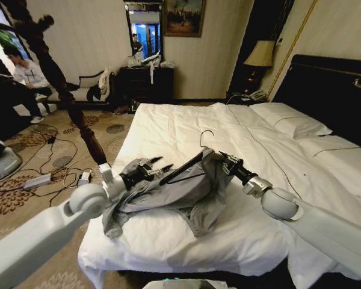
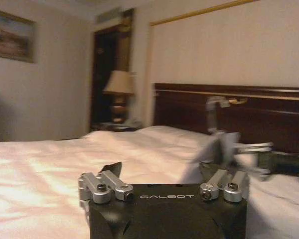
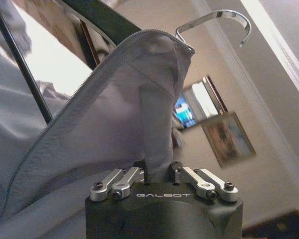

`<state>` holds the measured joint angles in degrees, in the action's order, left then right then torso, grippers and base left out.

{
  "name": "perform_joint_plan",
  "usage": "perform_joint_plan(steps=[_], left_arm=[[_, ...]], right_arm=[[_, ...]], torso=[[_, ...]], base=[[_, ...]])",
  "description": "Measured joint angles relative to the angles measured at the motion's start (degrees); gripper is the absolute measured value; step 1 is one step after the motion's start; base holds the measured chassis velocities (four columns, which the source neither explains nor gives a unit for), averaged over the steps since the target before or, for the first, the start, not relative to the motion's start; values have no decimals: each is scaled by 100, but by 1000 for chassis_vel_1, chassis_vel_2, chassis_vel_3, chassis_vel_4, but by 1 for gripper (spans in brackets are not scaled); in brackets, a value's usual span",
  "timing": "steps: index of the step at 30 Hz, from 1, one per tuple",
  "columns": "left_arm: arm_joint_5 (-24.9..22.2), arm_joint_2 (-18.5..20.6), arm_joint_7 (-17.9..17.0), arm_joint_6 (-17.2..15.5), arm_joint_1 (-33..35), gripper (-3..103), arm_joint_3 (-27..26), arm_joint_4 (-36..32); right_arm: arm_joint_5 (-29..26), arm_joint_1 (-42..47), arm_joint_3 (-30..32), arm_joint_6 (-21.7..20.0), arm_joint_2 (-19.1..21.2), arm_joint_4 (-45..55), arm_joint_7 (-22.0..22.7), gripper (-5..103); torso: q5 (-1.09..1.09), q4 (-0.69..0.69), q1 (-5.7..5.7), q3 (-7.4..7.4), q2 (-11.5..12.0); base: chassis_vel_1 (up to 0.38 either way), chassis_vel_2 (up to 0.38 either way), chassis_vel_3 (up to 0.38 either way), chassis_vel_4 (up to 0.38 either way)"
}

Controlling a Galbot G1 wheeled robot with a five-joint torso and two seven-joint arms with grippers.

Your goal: Pick up the clothes from the bed and hang them on the clothes hanger.

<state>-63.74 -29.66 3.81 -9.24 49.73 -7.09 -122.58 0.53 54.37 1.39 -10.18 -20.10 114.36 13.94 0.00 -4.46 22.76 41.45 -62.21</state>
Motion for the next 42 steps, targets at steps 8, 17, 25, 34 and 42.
perform_joint_plan(steps=[8, 17, 25, 34, 42], left_arm=[[197, -500, -614, -3, 261, 100, -122, 549], [194, -1083, -949, -173, 201, 100, 146, 1372], [146, -1749, -999, -389, -563, 100, 752, 2264], [663, -2296, -269, -1325, -2466, 100, 2342, 3952], [895, -2987, -180, -2090, -3601, 100, 3093, 5220]], right_arm=[[-94, 233, 155, -819, -252, -120, 495, 19], [-38, 341, 160, -693, -344, -224, 567, 19], [-48, 332, 123, -608, -277, -137, 548, 19], [-105, 287, 39, -400, -258, -55, 627, 19], [-220, 416, 167, -406, -200, 10, 688, 19]], torso=[[1, -2, 0, 0, 0], [1, 0, 0, 0, 0], [-1, -1, 1, 1, 0], [1, 0, 2, 1, 0], [1, -1, 2, 1, 0]], base=[[0, 0, 0, 0], [0, 0, 0, 0], [0, 0, 0, 0], [0, 0, 0, 0], [0, 0, 0, 0]])
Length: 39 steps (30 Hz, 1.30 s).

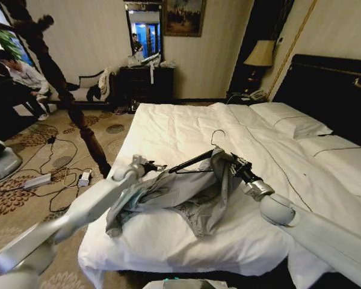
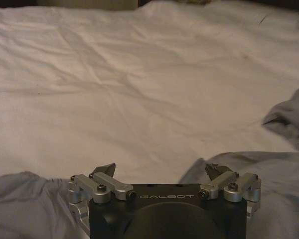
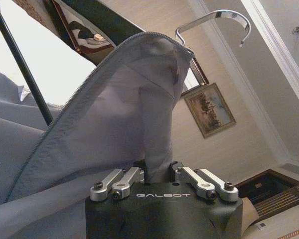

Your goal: Pick up the clothes from the bed and hang them on the clothes hanger.

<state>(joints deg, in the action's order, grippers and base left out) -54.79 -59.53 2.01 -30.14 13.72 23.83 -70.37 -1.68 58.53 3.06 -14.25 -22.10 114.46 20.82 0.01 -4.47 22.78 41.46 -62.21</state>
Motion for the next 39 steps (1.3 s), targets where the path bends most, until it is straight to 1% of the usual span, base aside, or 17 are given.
perform_joint_plan(steps=[1, 2, 4, 6, 9, 12, 18, 19, 23, 24, 25, 29, 31, 34, 35, 38, 39], left_arm=[[39, -125, -2, -83, -157, 100, 122, 212], [76, -201, 2, -117, -275, 103, 247, 362], [112, -230, 17, -125, -317, 103, 311, 425], [271, -322, 91, -102, -395, 100, 464, 640], [366, -429, 194, -27, -425, 99, 545, 842], [565, -658, 374, 176, -463, 96, 573, 1219], [627, -1086, 459, 286, -535, 93, 588, 1651], [627, -1086, 459, 286, -535, 93, 588, 1651], [847, -1358, 604, 484, -549, 93, 721, 1977], [847, -1358, 604, 484, -549, 93, 721, 1977], [875, -1407, 616, 502, -550, 91, 744, 2038], [903, -1515, 654, 521, -551, 70, 879, 2128], [903, -1517, 663, 521, -551, 70, 924, 2135], [924, -1488, 750, 613, -551, 54, 1087, 2147], [924, -1488, 750, 613, -551, 54, 1087, 2147], [933, -1475, 754, 665, -501, 37, 1138, 2148], [928, -1480, 741, 667, -485, 37, 1132, 2147]], right_arm=[[-10, 50, 37, 0, 23, 8, 1, 19], [-24, 89, 75, 0, 36, 12, 1, 19], [-33, 108, 100, 0, 38, 12, 1, 19], [-42, 136, 155, 2, 33, 2, 1, 19], [-38, 140, 170, 19, 29, -18, 2, 19], [-21, 157, 170, 47, 57, -10, 2, 19], [-28, 150, 170, 58, 100, 24, 2, 19], [-28, 150, 170, 58, 100, 24, 2, 19], [-60, 110, 165, 58, 100, 17, 2, 19], [-60, 110, 165, 58, 100, 17, 2, 19], [-64, 108, 161, 58, 102, 17, 3, 19], [-98, 87, 148, 55, 108, 28, 22, 19], [-107, 66, 131, 54, 108, 28, 23, 19], [-145, 1, 57, 43, 121, 26, 30, 19], [-145, 1, 57, 43, 121, 26, 30, 19], [-171, -102, -49, 40, 129, 21, 39, 19], [-175, -124, -71, 38, 124, 15, 42, 19]], torso=[[0, 1, 0, 0, 0], [0, 1, 0, 0, 0], [0, 0, 0, -1, 0], [-1, 1, -1, -1, 0], [-1, 3, -1, 0, 0], [0, 3, -1, -1, 0], [0, 1, -1, -1, 0], [0, 1, -1, -1, 0], [-1, 1, -1, -1, 0], [-1, 1, -1, -1, 0], [0, 1, -1, -1, 0], [-1, 1, -1, -1, 0], [-1, 1, -2, -1, 0], [-1, 2, -2, -1, 0], [-1, 2, -2, -1, 0], [-2, 2, -2, -1, 0], [-2, 2, -2, -1, 0]], base=[[0, 0, 0, 0], [0, 0, 0, 0], [0, 0, 0, 0], [0, 0, 0, 0], [0, 0, 0, 0], [0, 0, 0, 0], [0, 0, 0, 0], [0, 0, 0, 0], [0, 0, 0, 0], [0, 0, 0, 0], [0, 0, 0, 0], [0, 0, 0, 0], [0, 0, 0, 0], [0, 0, 0, 0], [0, 0, 0, 0], [0, 0, 0, 0], [0, 0, 0, 0]])
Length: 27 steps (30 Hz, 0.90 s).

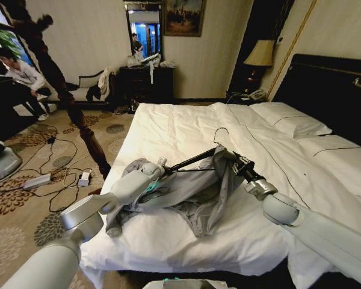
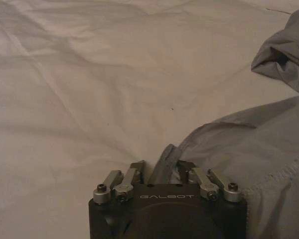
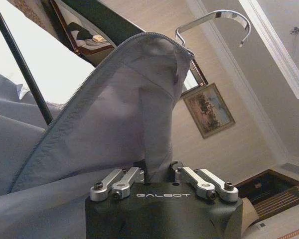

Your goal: Pick up the clothes from the bed and hang them on the clothes hanger.

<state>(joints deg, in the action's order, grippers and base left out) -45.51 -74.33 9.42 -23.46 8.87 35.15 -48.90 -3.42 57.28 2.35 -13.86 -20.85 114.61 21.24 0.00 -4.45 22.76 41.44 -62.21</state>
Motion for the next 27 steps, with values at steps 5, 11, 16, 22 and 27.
perform_joint_plan(steps=[5, 11, 16, 22, 27], left_arm=[[-38, -5, -54, 23, 37, 21, -44, -36], [-165, 60, -186, 50, 83, 2, -156, -163], [-375, 317, -387, 44, 134, 0, -348, -552], [-838, 773, -746, -68, 164, 0, -535, -1271], [-1355, 1255, -1106, -101, 225, 0, -796, -2142]], right_arm=[[-9, -77, -93, -14, -35, -21, 21, 19], [-20, -66, -114, -20, -65, -73, 42, 19], [-19, -54, -110, -20, -97, -108, 45, 19], [-22, -59, -88, -6, -167, -213, 51, 19], [-129, -174, -78, 23, -187, -288, 70, 19]], torso=[[0, 0, 0, 0, 0], [0, -2, 0, 0, 0], [0, -1, 0, 0, 0], [0, 0, 0, 0, 0], [0, 0, 0, 0, -1]], base=[[0, 0, 0, 0], [0, 0, 0, 0], [0, 0, 0, 0], [0, 0, 0, 0], [0, 0, 0, 0]])
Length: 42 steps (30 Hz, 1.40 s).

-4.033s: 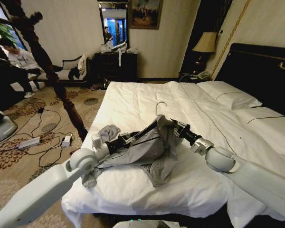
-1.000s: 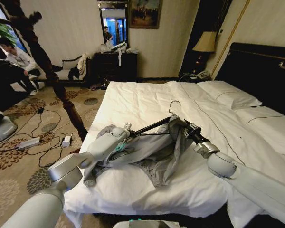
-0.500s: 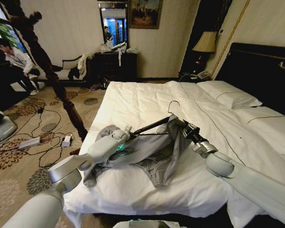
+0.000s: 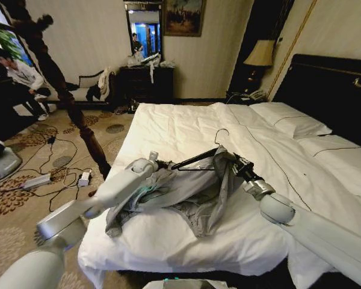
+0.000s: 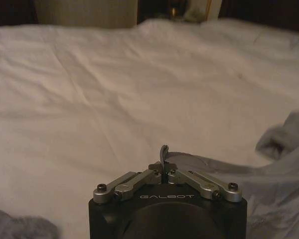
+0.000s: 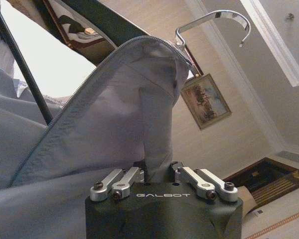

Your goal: Pick up the clothes from the bed and hang them on the clothes hanger.

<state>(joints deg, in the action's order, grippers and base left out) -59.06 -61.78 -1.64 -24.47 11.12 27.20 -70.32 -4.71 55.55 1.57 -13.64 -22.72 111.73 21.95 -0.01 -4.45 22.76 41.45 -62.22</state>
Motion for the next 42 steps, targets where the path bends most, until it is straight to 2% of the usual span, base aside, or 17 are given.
perform_joint_plan(steps=[3, 5, 6, 9, 10, 12, 14, 15, 17, 20, 21, 23, 26, 30, 36, 42], left_arm=[[-356, 223, -258, 51, 12, 0, -270, -454], [-416, 254, -285, 57, 15, 0, -324, -522], [-590, 389, -371, 117, 13, 0, -528, -776], [-903, 723, -538, 164, -254, 0, -838, -1195], [-903, 723, -538, 164, -254, 0, -838, -1195], [-1144, 794, -648, 158, -683, 0, -845, -1319], [-1414, 757, -740, 107, -1312, 0, -784, -1443], [-1414, 757, -740, 107, -1312, 0, -784, -1443], [-1656, 720, -821, 44, -1870, 0, -673, -1517], [-1923, 800, -887, -39, -2337, 0, -446, -1680], [-1960, 897, -920, -53, -2408, 0, -371, -1781], [-2015, 1090, -1001, -80, -2417, 0, -300, -2021], [-2080, 1284, -1180, -143, -2309, 0, -299, -2335], [-2266, 1431, -1433, -243, -2237, 0, -244, -2873], [-2527, 1541, -1587, -294, -2293, 0, -92, -3537], [-2581, 1399, -1682, -307, -2334, 0, 40, -3746]], right_arm=[[-68, -91, 63, 40, -6, -87, 136, 19], [-100, -113, 77, 40, -6, -93, 153, 19], [-229, -190, 147, 22, -10, -95, 176, 19], [-581, -428, 511, -32, 70, -93, 86, 19], [-581, -428, 511, -32, 70, -93, 86, 19], [-748, -400, 830, -9, 333, -47, -11, 19], [-973, -346, 1242, -3, 682, 109, -78, 19], [-973, -346, 1242, -3, 682, 109, -78, 19], [-1206, -310, 1638, -5, 966, 287, -165, 19], [-1293, -232, 1893, -6, 1247, 474, -210, 19], [-1290, -209, 1897, -12, 1281, 521, -221, 19], [-1241, -192, 1831, -50, 1249, 548, -214, 19], [-1123, -191, 1652, -114, 1130, 503, -167, 19], [-817, -211, 1304, -158, 923, 277, -161, 19], [-712, -214, 1102, -228, 666, -56, -90, 19], [-845, -307, 919, -391, 510, -178, -8, 19]], torso=[[0, -1, 0, 0, 0], [-1, -2, 0, 0, 0], [0, -3, 0, 0, 0], [-1, 4, 0, 1, 0], [-1, 4, 0, 1, 0], [0, 8, 0, 1, 0], [-1, -6, 1, 0, 0], [-1, -6, 1, 0, 0], [6, -10, 0, -1, 0], [0, -8, -1, -2, -1], [0, -3, 0, -1, -1], [-2, 4, 0, 0, 0], [-1, 6, 0, 0, 0], [1, -4, 0, 0, 0], [1, 0, 0, 0, 0], [1, -2, 0, 0, 0]], base=[[0, 0, 0, 0], [0, 0, 0, 0], [0, 0, 0, 0], [0, 0, 0, 0], [0, 0, 0, 0], [0, 0, 0, 0], [0, 0, 0, 0], [0, 0, 0, 0], [0, 0, 0, 0], [0, 0, 0, 0], [0, 0, 0, 0], [0, 0, 0, 0], [0, 0, 0, 0], [0, 0, 0, 0], [0, 0, 0, 0], [0, 0, 0, 0]])
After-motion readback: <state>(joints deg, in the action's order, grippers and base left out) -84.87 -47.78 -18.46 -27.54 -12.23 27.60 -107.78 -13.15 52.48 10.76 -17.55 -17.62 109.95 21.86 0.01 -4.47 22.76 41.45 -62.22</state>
